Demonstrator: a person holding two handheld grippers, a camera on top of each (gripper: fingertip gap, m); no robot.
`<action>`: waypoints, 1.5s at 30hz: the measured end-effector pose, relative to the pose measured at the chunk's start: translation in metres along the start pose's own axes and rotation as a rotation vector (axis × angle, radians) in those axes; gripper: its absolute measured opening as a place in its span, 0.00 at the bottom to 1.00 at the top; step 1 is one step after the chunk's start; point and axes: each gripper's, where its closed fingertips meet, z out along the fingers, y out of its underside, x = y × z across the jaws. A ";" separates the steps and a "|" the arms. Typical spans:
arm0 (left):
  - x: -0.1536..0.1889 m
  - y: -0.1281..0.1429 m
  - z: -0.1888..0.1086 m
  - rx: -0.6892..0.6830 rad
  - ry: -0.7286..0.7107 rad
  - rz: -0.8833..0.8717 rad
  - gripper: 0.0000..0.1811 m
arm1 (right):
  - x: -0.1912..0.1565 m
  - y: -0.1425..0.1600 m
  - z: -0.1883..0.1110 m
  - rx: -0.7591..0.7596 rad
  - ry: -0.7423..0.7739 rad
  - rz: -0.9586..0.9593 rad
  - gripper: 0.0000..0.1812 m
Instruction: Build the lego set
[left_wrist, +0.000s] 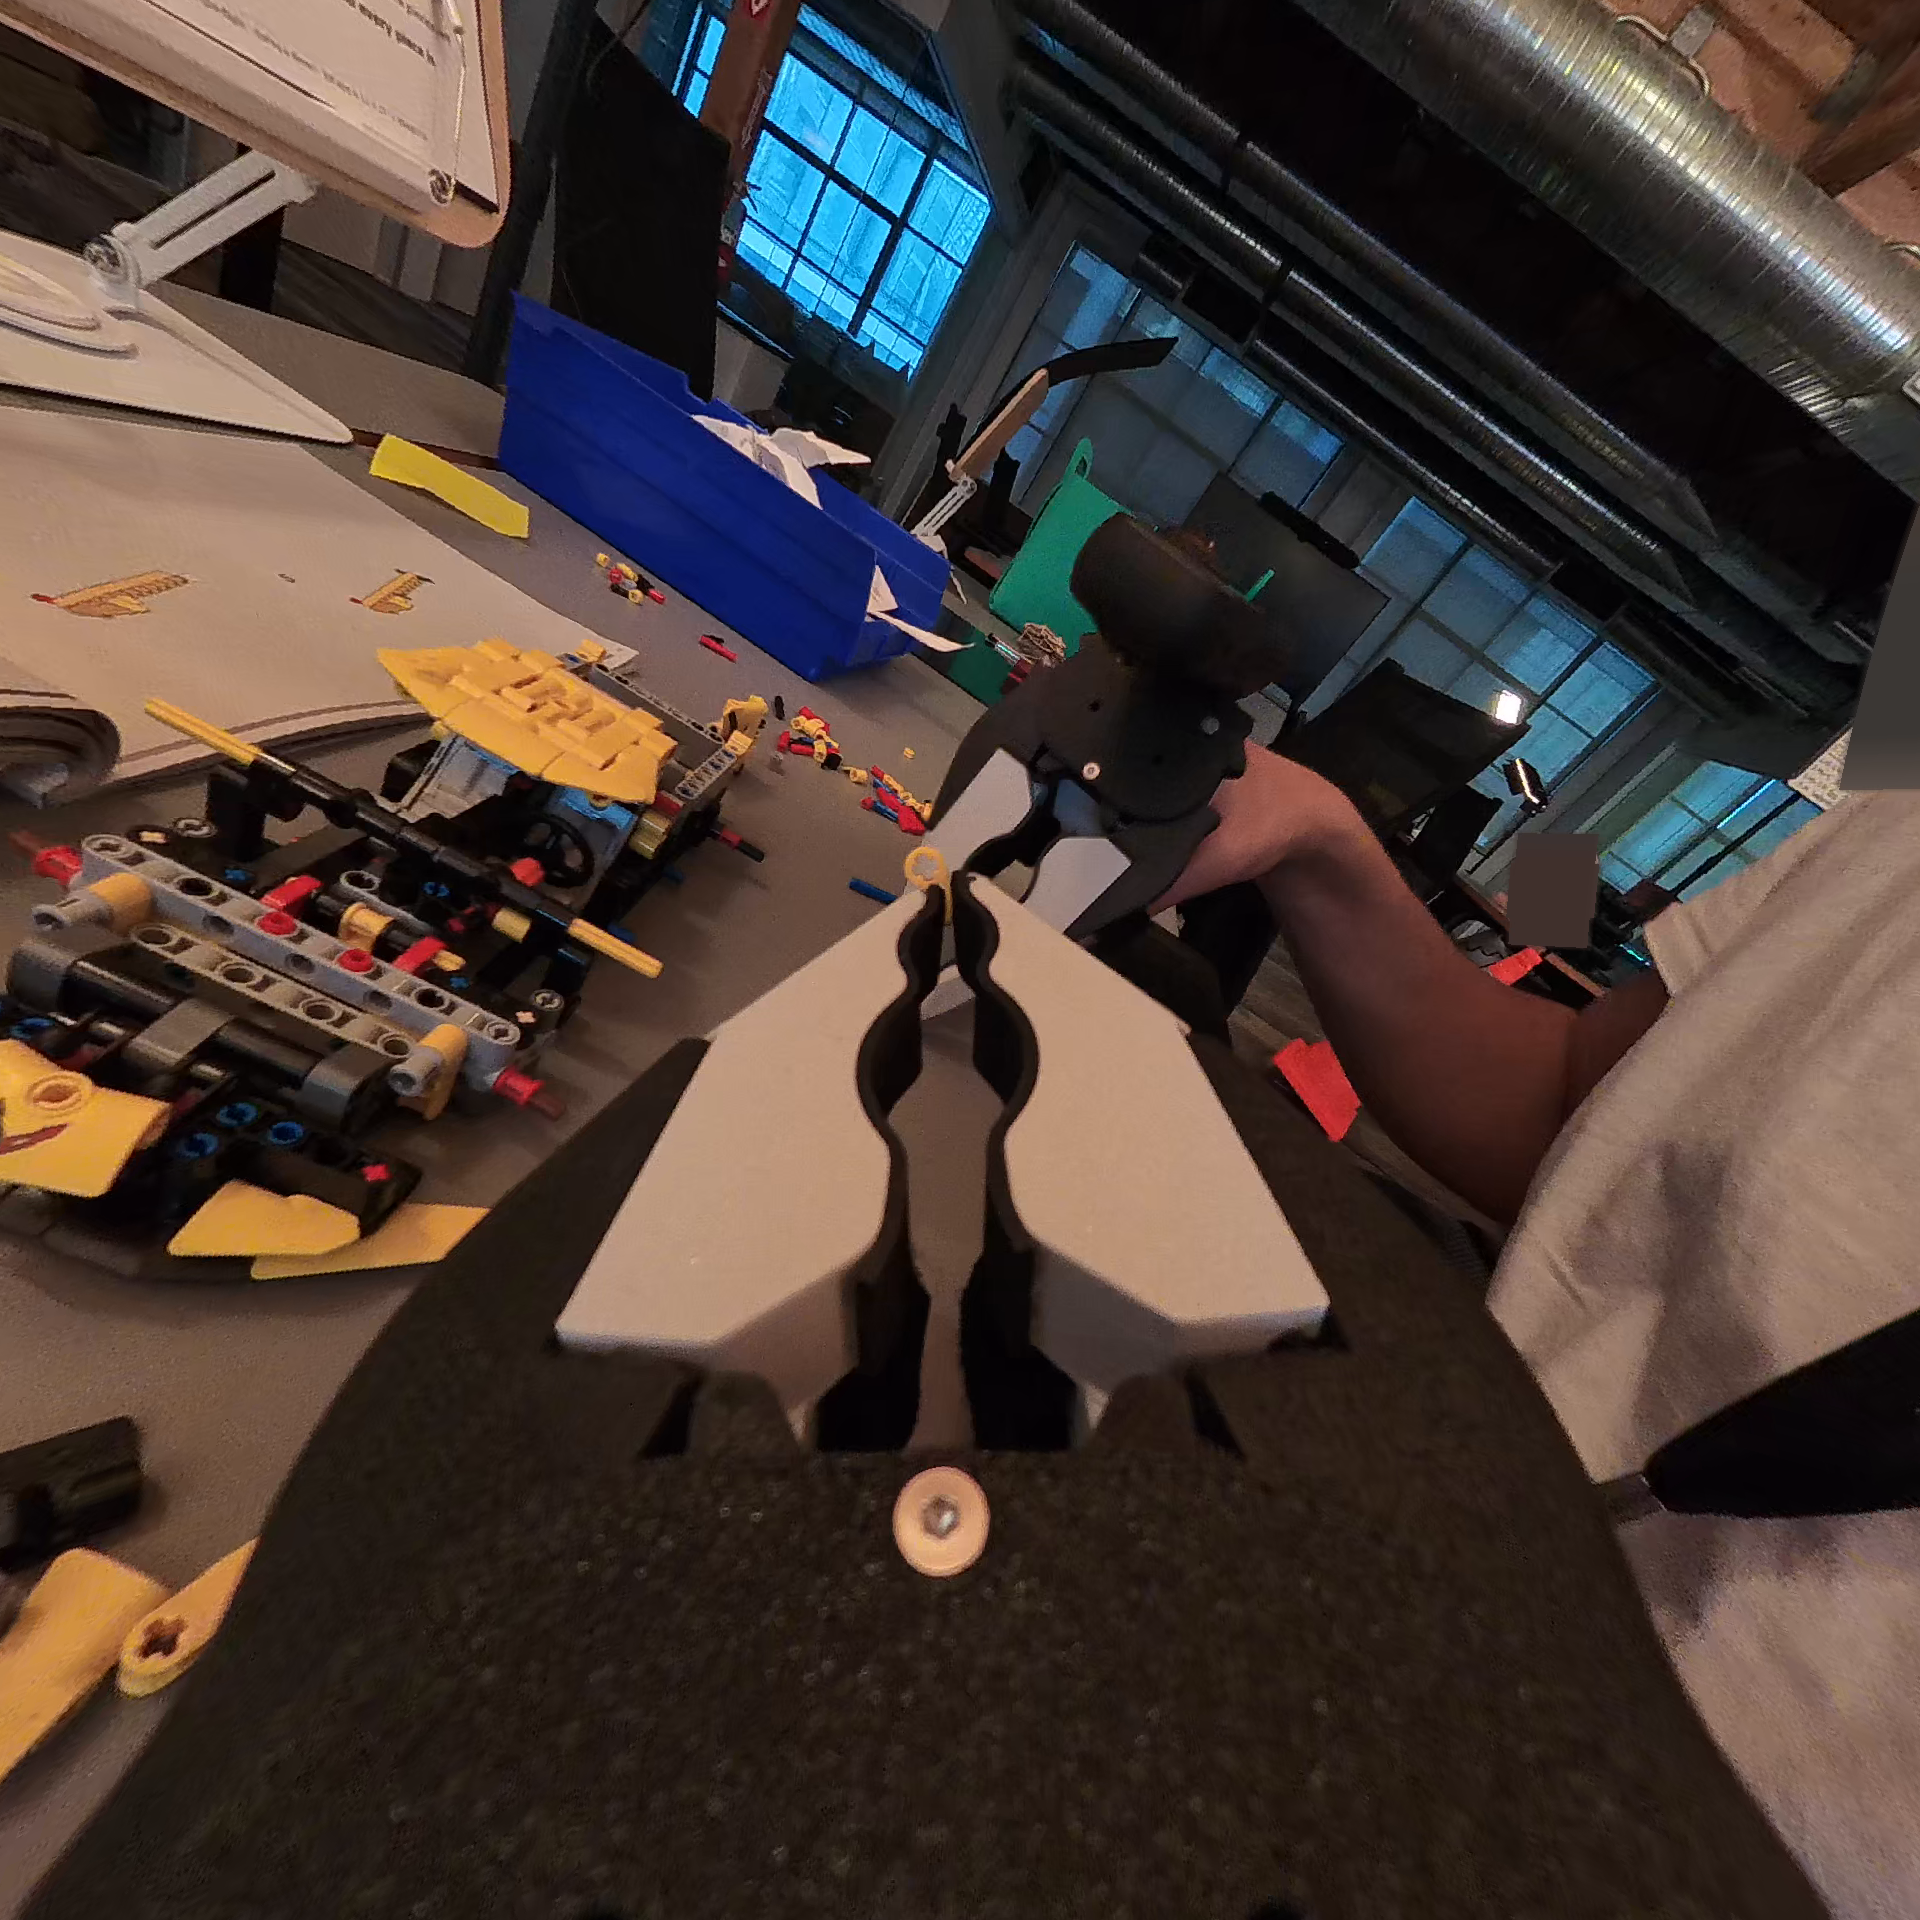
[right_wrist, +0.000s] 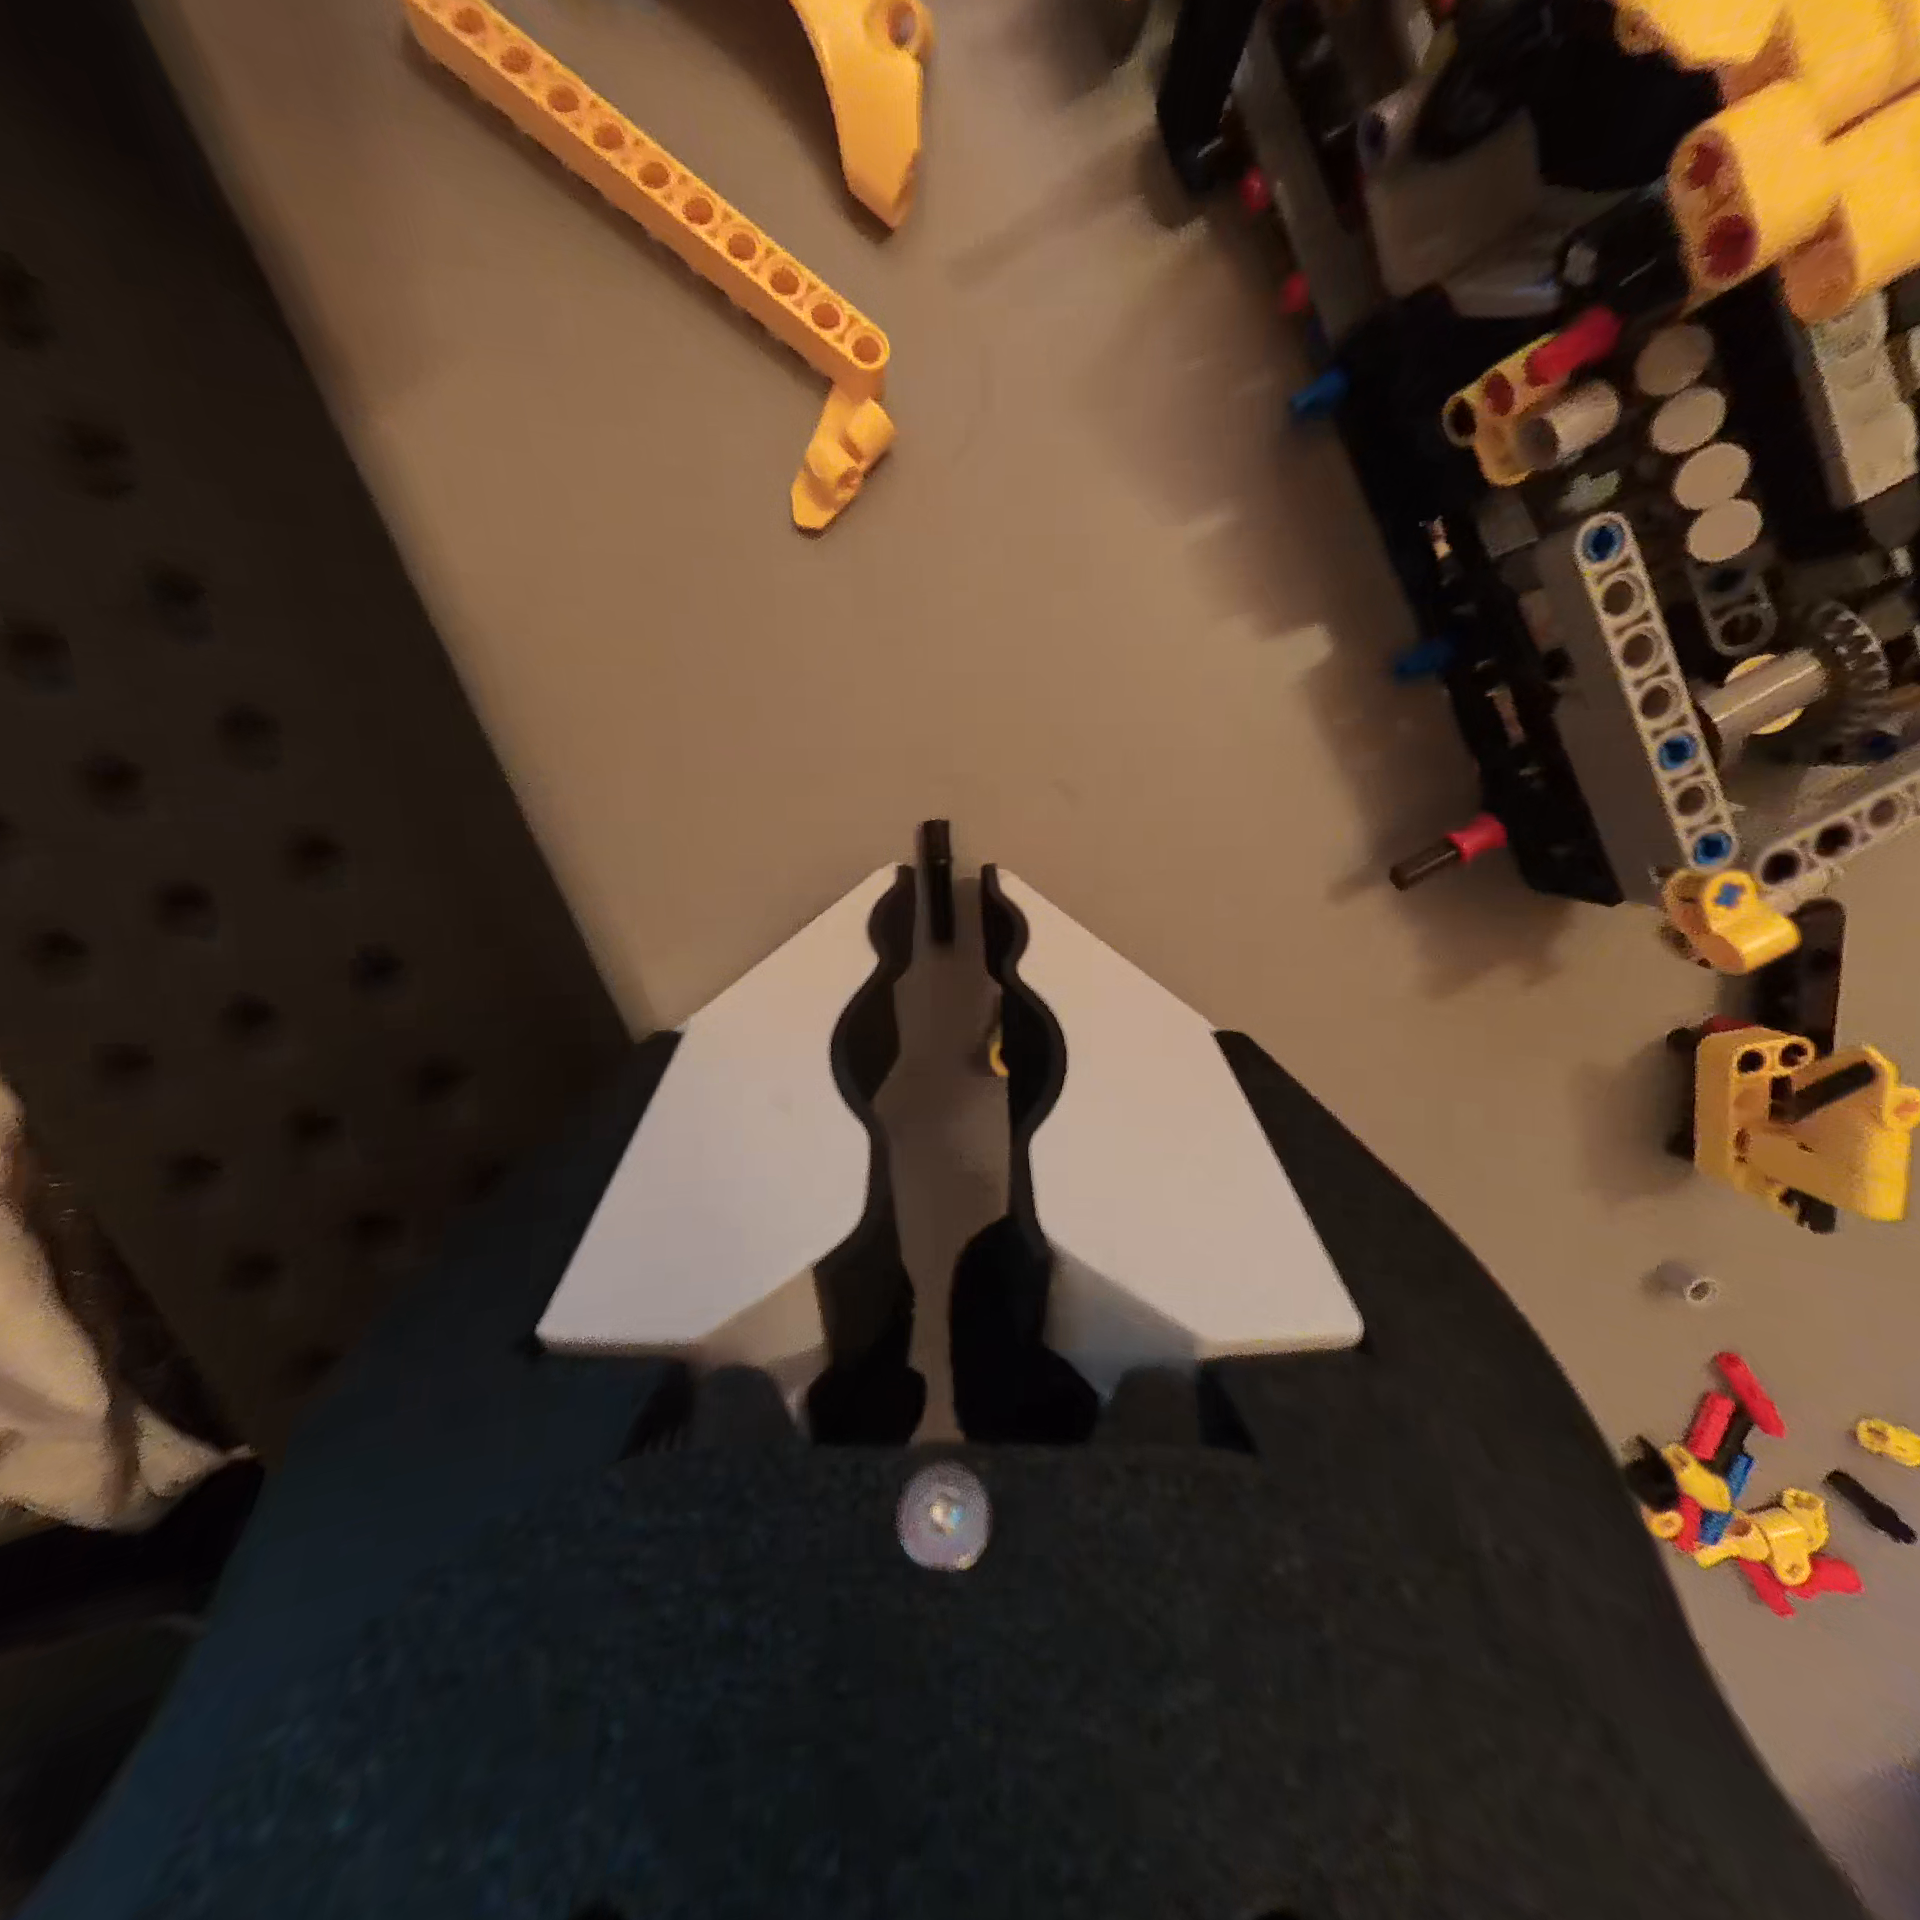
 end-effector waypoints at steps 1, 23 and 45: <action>0.000 0.000 0.000 0.002 0.000 -0.002 0.00 | 0.000 0.001 0.002 -0.010 -0.003 -0.005 0.07; -0.001 -0.001 0.001 0.006 -0.008 0.001 0.00 | -0.037 -0.146 -0.050 0.901 -0.240 0.162 0.02; 0.028 -0.060 -0.042 0.392 0.430 -0.320 0.00 | -0.039 -0.186 -0.126 1.450 -0.363 0.227 0.02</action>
